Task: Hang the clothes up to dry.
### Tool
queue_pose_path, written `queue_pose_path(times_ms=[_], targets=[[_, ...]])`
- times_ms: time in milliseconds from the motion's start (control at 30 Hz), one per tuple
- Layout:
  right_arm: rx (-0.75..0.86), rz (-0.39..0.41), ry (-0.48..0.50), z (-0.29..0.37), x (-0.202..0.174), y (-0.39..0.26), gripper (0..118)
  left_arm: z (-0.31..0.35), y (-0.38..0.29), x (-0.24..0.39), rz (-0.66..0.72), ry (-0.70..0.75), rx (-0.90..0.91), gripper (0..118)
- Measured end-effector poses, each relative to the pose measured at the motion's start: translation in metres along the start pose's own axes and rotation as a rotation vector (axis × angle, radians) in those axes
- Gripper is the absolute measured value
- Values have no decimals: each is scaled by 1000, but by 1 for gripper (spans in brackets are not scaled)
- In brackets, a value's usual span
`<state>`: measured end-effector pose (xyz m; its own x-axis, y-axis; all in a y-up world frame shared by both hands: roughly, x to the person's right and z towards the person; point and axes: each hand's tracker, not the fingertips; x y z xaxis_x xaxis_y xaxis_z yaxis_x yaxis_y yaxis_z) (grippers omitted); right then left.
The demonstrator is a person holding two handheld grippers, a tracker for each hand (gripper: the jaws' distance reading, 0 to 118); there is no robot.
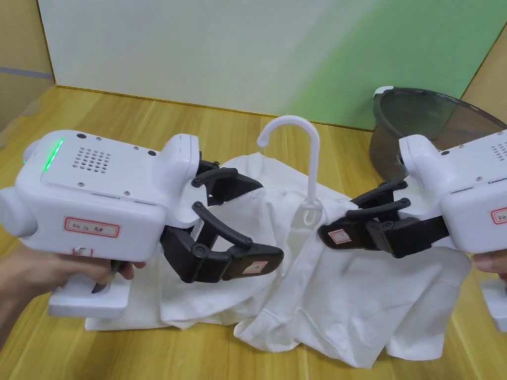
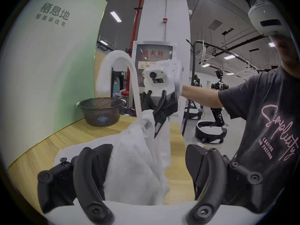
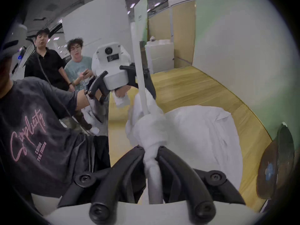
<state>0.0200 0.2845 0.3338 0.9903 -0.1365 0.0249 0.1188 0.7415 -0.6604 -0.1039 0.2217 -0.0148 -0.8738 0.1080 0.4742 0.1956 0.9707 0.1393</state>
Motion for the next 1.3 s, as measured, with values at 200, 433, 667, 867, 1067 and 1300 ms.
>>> queue_pose_path(times_ms=[200,433,667,867,1067,1300], targets=[[195,-46,-173,13,-12,-28,9,29,-3,12,5,213,129,91],[372,-124,-253,20,-32,-58,9,53,15,34,40,428,235,91],[528,-124,-308,15,-47,-63,8,14,5,27,103,478,83,2],[511,-108,-267,-9,-58,-70,7,-11,-19,27,114,382,46,2],[469,-122,-259,-25,-55,-88,7,-4,-27,30,125,414,51,2],[505,-159,-291,-17,-49,-98,7,4,-27,34,122,391,43,2]])
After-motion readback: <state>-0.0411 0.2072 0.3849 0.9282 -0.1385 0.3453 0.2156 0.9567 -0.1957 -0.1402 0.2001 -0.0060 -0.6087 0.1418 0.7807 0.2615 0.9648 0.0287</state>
